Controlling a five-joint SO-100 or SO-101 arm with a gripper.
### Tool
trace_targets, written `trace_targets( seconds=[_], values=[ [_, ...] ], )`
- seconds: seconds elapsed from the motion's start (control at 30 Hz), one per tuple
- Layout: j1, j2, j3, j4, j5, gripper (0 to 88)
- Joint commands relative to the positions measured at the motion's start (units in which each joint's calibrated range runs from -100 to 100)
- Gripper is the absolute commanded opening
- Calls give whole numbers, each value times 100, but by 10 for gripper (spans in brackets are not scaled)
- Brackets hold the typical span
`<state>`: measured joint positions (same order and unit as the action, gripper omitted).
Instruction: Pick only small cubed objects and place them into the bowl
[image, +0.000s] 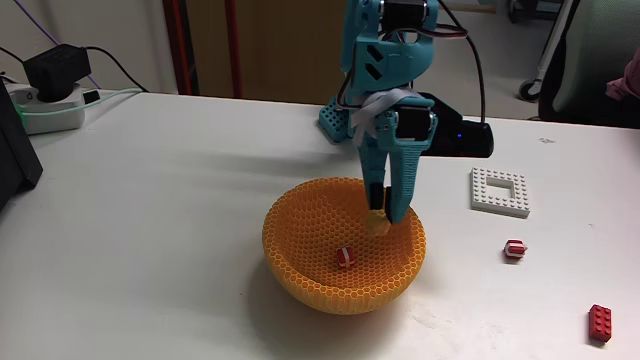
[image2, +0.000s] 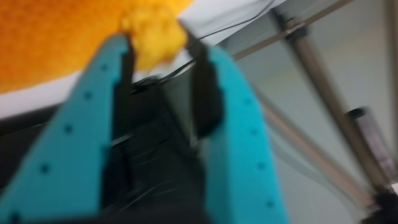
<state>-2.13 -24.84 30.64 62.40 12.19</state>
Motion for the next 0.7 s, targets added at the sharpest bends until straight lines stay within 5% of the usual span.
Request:
trace_targets(
  seconds=[0.0,0.2,0.5,0.67],
  values=[
    [82,3,-26,-71,-122,246],
    [-374,-205,-642,633,-342,283],
    [-3385,221,-739,1006,-1060,235],
    [-4121,1878,-989,424,-1392,214]
  ],
)
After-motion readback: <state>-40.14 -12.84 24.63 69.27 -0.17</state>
